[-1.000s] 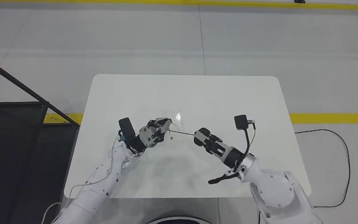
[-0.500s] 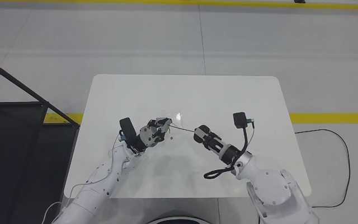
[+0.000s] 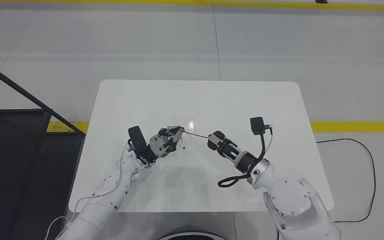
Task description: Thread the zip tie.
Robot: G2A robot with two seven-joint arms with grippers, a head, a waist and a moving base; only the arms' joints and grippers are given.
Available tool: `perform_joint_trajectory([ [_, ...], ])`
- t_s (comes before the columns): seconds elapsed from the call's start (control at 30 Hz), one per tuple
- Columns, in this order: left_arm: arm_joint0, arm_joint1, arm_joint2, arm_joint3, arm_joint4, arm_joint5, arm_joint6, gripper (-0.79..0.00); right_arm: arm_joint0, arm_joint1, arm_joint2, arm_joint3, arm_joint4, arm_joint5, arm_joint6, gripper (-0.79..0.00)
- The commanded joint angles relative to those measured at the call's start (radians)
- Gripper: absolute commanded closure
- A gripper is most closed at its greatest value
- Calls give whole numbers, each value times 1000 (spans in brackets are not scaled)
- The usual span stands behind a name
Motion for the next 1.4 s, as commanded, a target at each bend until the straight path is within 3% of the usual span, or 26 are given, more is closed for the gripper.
perform_joint_trajectory([
  [0.0,0,0,0,0,0,0,0,0,3,-1,-2,1,-1,4,-2,0],
  [1.37,0,0,0,0,0,0,0,0,37,-8,-14,15,11,47,-8,0],
])
